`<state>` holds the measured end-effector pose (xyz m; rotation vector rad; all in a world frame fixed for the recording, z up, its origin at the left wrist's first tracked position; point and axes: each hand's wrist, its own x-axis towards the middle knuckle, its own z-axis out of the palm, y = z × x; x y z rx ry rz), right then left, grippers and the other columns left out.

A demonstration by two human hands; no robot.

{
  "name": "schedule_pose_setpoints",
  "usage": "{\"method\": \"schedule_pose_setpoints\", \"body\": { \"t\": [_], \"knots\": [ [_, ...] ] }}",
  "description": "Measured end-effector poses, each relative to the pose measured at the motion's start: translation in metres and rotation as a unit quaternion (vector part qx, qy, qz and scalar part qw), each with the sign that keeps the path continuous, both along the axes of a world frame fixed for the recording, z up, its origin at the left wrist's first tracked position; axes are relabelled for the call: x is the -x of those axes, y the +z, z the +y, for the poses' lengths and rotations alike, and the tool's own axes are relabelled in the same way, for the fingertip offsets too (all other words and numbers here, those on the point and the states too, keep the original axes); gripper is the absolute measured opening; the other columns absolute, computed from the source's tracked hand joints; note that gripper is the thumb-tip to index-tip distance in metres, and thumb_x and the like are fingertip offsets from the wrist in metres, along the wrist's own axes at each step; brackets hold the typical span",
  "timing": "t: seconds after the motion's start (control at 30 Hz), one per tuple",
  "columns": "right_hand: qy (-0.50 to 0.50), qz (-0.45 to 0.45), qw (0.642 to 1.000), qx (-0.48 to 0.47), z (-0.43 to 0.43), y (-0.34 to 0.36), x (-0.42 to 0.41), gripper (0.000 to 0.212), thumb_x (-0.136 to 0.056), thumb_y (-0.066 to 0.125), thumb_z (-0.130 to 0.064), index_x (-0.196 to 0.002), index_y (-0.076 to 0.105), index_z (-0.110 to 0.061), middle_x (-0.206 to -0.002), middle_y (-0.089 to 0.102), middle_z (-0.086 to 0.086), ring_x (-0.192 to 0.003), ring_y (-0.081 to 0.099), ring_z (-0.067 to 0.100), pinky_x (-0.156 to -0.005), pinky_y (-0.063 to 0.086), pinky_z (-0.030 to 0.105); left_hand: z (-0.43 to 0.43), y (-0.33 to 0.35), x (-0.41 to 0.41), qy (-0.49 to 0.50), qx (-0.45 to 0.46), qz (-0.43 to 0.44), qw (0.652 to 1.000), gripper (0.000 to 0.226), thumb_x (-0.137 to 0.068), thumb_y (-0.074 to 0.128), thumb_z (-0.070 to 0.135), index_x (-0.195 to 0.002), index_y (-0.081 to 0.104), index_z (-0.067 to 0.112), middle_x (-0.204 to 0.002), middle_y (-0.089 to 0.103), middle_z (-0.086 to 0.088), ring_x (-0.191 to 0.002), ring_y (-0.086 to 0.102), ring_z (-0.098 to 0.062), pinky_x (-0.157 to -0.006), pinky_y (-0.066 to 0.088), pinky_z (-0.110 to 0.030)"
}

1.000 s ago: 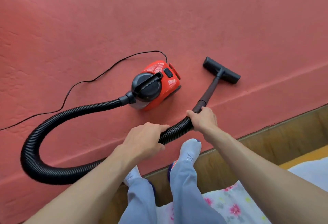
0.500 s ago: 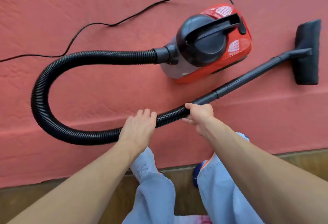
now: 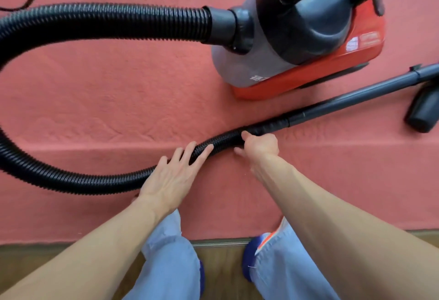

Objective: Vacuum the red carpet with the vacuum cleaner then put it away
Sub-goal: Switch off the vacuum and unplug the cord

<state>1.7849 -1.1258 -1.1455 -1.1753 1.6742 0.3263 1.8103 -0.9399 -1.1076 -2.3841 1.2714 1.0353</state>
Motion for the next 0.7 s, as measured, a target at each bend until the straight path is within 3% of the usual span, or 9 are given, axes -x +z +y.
{"method": "schedule_pose_setpoints", "body": {
  "t": [0.1, 0.13, 0.23, 0.3, 0.43, 0.57, 0.7],
  "knots": [
    [0.001, -0.006, 1.0, -0.03, -0.016, 0.023, 0.0, 0.015, -0.089, 0.058, -0.006, -0.076, 0.051, -0.01, -0.092, 0.067, 0.014, -0.066, 0.071, 0.031, -0.085, 0.059, 0.045, -0.011, 0.025, -0.011, 0.014, -0.035, 0.038, 0.999, 0.099, -0.083, 0.046, -0.003, -0.157, -0.014, 0.021, -0.161, 0.005, -0.015, -0.139, 0.027, -0.03, -0.101, 0.041, -0.041],
    [0.012, -0.006, 0.999, -0.03, -0.022, 0.036, 0.0, 0.012, -0.088, 0.056, -0.007, -0.078, 0.052, -0.01, -0.095, 0.069, 0.016, -0.066, 0.072, 0.031, -0.085, 0.059, 0.045, -0.016, 0.038, -0.017, 0.029, -0.045, 0.05, 0.997, 0.096, -0.085, 0.052, 0.003, -0.158, -0.008, 0.019, -0.16, 0.008, -0.013, -0.139, 0.026, -0.03, -0.102, 0.04, -0.041],
    [0.089, 0.004, 0.996, -0.016, -0.048, 0.091, 0.0, 0.008, -0.079, 0.053, -0.012, -0.08, 0.057, -0.006, -0.065, 0.069, 0.012, -0.071, 0.073, 0.033, -0.087, 0.058, 0.046, -0.039, 0.085, -0.04, 0.089, -0.026, 0.071, 0.993, 0.059, -0.089, 0.049, 0.007, -0.145, 0.032, 0.014, -0.142, 0.031, -0.009, -0.128, 0.038, -0.028, -0.096, 0.044, -0.041],
    [0.192, 0.016, 0.981, 0.011, -0.068, 0.138, -0.004, 0.023, -0.071, 0.05, -0.017, -0.08, 0.065, -0.003, -0.065, 0.071, 0.013, -0.08, 0.072, 0.036, -0.086, 0.057, 0.047, -0.054, 0.125, -0.059, 0.116, -0.014, 0.079, 0.99, 0.032, -0.091, 0.045, 0.011, -0.123, 0.048, 0.012, -0.128, 0.042, -0.008, -0.12, 0.045, -0.029, -0.093, 0.047, -0.044],
    [0.413, 0.047, 0.906, 0.074, -0.107, 0.245, -0.026, 0.025, -0.08, 0.05, -0.016, -0.086, 0.074, -0.011, -0.09, 0.073, 0.013, -0.091, 0.067, 0.034, -0.083, 0.054, 0.035, -0.083, 0.211, -0.095, 0.153, 0.007, 0.098, 0.983, 0.025, -0.091, 0.04, 0.013, -0.109, 0.057, 0.015, -0.116, 0.062, -0.008, -0.104, 0.06, -0.031, -0.088, 0.05, -0.043],
    [0.547, 0.039, 0.82, 0.166, -0.141, 0.339, -0.063, 0.028, -0.085, 0.05, -0.016, -0.093, 0.073, -0.005, -0.098, 0.073, 0.019, -0.095, 0.065, 0.038, -0.084, 0.053, 0.039, -0.113, 0.3, -0.131, 0.181, 0.051, 0.095, 0.978, 0.026, -0.087, 0.043, 0.013, -0.098, 0.066, 0.018, -0.106, 0.07, -0.007, -0.096, 0.064, -0.031, -0.08, 0.052, -0.038],
    [0.644, 0.025, 0.73, 0.227, -0.166, 0.413, -0.099, 0.025, -0.086, 0.046, -0.017, -0.083, 0.068, -0.006, -0.084, 0.068, 0.02, -0.08, 0.063, 0.041, -0.069, 0.051, 0.039, -0.138, 0.379, -0.159, 0.211, 0.106, 0.072, 0.969, 0.027, -0.091, 0.045, 0.016, -0.105, 0.068, 0.016, -0.109, 0.068, -0.011, -0.098, 0.064, -0.034, -0.078, 0.048, -0.037]
  ]
}}
